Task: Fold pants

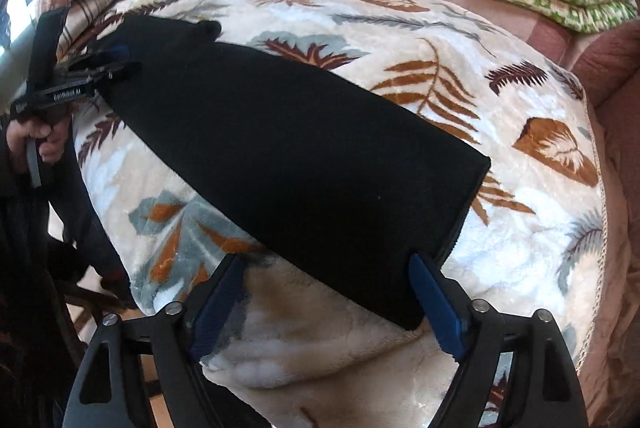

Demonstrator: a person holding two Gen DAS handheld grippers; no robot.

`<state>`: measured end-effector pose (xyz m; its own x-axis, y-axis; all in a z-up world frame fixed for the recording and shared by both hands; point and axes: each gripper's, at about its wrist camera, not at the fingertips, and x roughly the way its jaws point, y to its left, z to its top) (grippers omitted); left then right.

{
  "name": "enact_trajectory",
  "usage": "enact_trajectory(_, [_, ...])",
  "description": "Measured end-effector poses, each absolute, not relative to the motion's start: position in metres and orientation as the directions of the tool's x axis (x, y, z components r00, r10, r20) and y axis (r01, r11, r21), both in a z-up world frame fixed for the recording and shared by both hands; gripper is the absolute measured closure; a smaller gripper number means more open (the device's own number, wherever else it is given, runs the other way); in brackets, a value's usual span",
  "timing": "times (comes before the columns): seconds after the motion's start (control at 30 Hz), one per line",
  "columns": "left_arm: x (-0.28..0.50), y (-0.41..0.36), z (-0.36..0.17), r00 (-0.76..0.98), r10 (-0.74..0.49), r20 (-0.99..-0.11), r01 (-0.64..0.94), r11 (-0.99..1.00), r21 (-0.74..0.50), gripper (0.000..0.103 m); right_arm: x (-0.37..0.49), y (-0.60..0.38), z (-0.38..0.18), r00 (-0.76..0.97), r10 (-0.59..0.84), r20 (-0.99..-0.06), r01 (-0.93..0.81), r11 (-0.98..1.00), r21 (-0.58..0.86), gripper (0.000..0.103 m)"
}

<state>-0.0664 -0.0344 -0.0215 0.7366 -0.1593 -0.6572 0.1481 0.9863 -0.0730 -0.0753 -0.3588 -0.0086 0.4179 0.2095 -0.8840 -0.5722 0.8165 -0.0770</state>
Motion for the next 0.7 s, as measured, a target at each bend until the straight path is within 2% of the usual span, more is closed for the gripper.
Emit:
enact_trajectory(0.1, [-0.064, -0.035, -0.021, 0.732, -0.159, -0.662, 0.144, 0.986, -0.079, 0.018, -0.072, -0.363, -0.006, 0.405, 0.216, -0.888, -0.564, 0.823, -0.058, 0.02])
enact_trajectory(0.17, [-0.064, -0.036, -0.021, 0.73, -0.157, -0.666, 0.14, 0.987, -0.08, 0.017, -0.072, -0.368, 0.001, 0.415, 0.233, -0.879, -0.546, 0.837, -0.036, 0.026])
enact_trajectory(0.2, [-0.064, -0.037, -0.021, 0.729, -0.154, -0.667, 0.137, 0.987, -0.079, 0.017, -0.071, -0.373, 0.01, 0.436, 0.255, -0.863, -0.523, 0.852, -0.012, 0.033])
enact_trajectory(0.3, [-0.063, -0.039, -0.02, 0.726, -0.141, -0.673, 0.13, 0.989, -0.067, 0.016, -0.073, -0.387, 0.038, 0.543, 0.287, -0.789, -0.444, 0.896, 0.02, 0.033])
enact_trajectory(0.4, [-0.061, -0.042, -0.019, 0.719, -0.126, -0.684, 0.115, 0.991, -0.062, 0.016, -0.074, -0.405, 0.06, 0.662, 0.223, -0.715, -0.295, 0.955, 0.024, 0.033])
enact_trajectory(0.5, [-0.059, -0.044, -0.02, 0.718, -0.116, -0.686, 0.098, 0.993, -0.065, 0.012, -0.075, -0.421, 0.069, 0.71, 0.138, -0.691, -0.141, 0.989, 0.053, 0.033])
enact_trajectory(0.6, [-0.058, -0.047, -0.021, 0.723, -0.11, -0.682, 0.099, 0.994, -0.055, 0.007, -0.075, -0.436, 0.072, 0.721, 0.115, -0.684, -0.032, 0.99, 0.134, 0.033])
enact_trajectory(0.7, [-0.057, -0.048, -0.021, 0.72, -0.106, -0.686, 0.093, 0.994, -0.057, 0.006, -0.082, -0.459, 0.067, 0.725, 0.197, -0.66, 0.054, 0.939, 0.34, 0.033])
